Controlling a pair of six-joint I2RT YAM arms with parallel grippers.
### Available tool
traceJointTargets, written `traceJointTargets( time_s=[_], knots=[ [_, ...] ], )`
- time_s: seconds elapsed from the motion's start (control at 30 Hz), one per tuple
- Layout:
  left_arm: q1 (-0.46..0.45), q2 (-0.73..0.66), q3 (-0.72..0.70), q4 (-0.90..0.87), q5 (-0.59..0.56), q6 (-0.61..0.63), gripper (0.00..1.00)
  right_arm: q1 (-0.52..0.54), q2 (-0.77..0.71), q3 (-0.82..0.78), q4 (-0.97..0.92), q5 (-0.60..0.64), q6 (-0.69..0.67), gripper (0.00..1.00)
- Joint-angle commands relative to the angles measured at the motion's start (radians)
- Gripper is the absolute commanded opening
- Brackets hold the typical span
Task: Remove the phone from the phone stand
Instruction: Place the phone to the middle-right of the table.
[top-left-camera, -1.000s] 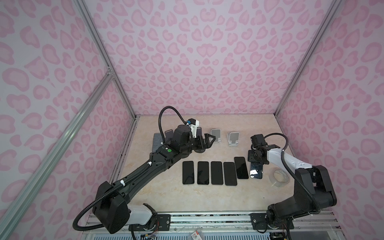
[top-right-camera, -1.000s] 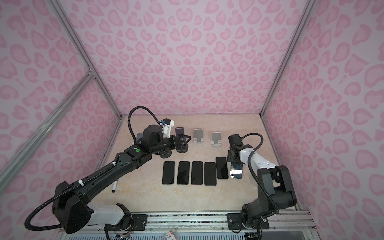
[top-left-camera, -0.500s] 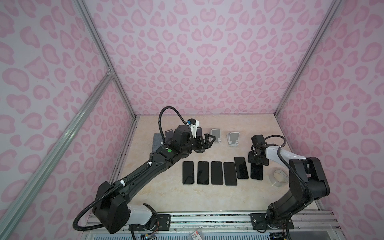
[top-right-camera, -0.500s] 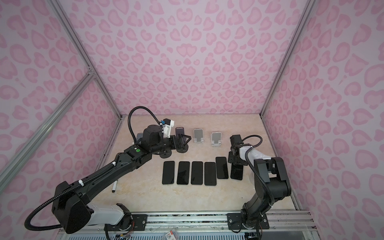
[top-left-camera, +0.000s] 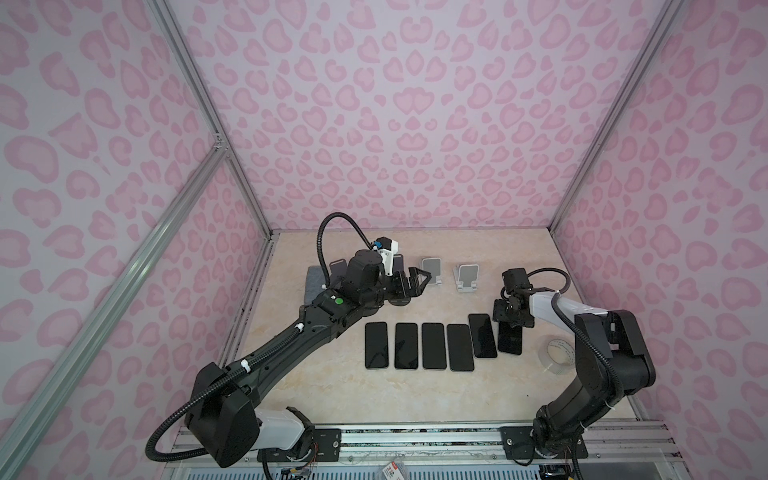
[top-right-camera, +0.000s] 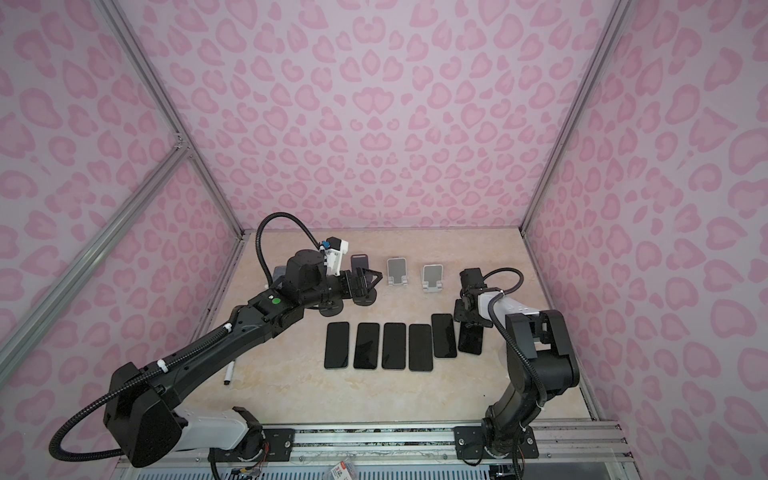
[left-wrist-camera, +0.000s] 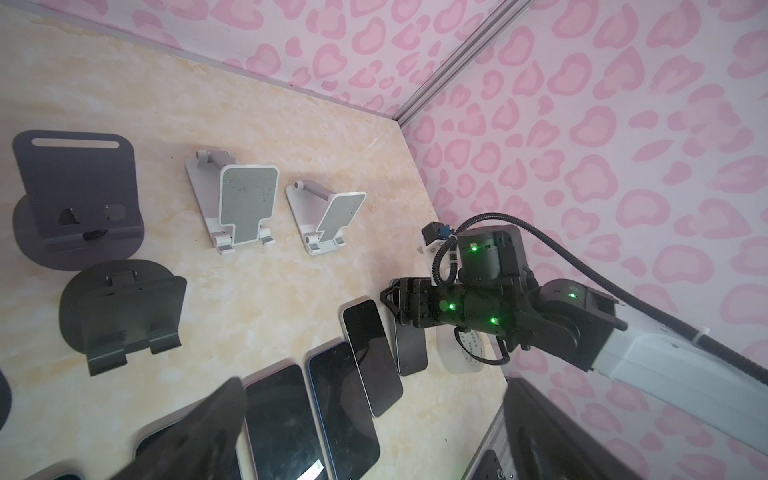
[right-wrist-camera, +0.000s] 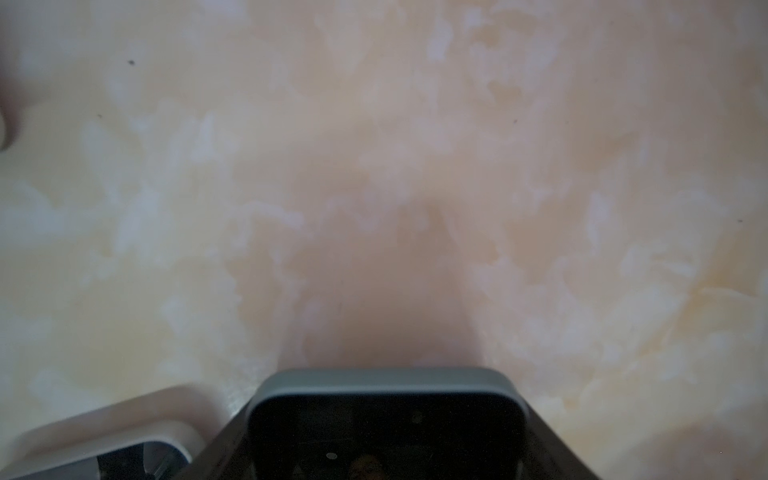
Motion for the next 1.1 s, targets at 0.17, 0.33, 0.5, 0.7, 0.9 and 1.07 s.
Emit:
traceJointTargets(
  time_s=[0.17,0.33,0.5,0.7,0.9,1.07],
  knots=[
    [0.001,-0.002,-0.001,0.049,-0.009,0.012,1.00,0.002,0.042,-0.007,-0.071,-0.027,-0.016,0.77],
    [0.001,-0.004,0.000,0.047,-0.014,0.016,1.00,0.003,0.053,0.001,-0.082,-0.025,-0.015,0.78],
    [0.001,-0.006,0.000,0.049,-0.009,0.017,1.00,0.002,0.055,0.002,-0.086,-0.044,-0.015,0.83],
    [0.002,-0.012,0.001,0.047,-0.010,0.019,1.00,0.002,0.031,0.001,-0.087,-0.048,-0.010,0.82],
    [0.002,-0.027,0.006,0.032,-0.043,0.040,1.00,0.014,-0.061,0.015,-0.097,-0.021,0.003,0.85],
    [0.004,-0.084,0.005,0.022,-0.087,0.046,0.98,0.013,-0.193,0.033,-0.115,-0.009,0.016,0.91]
  ],
)
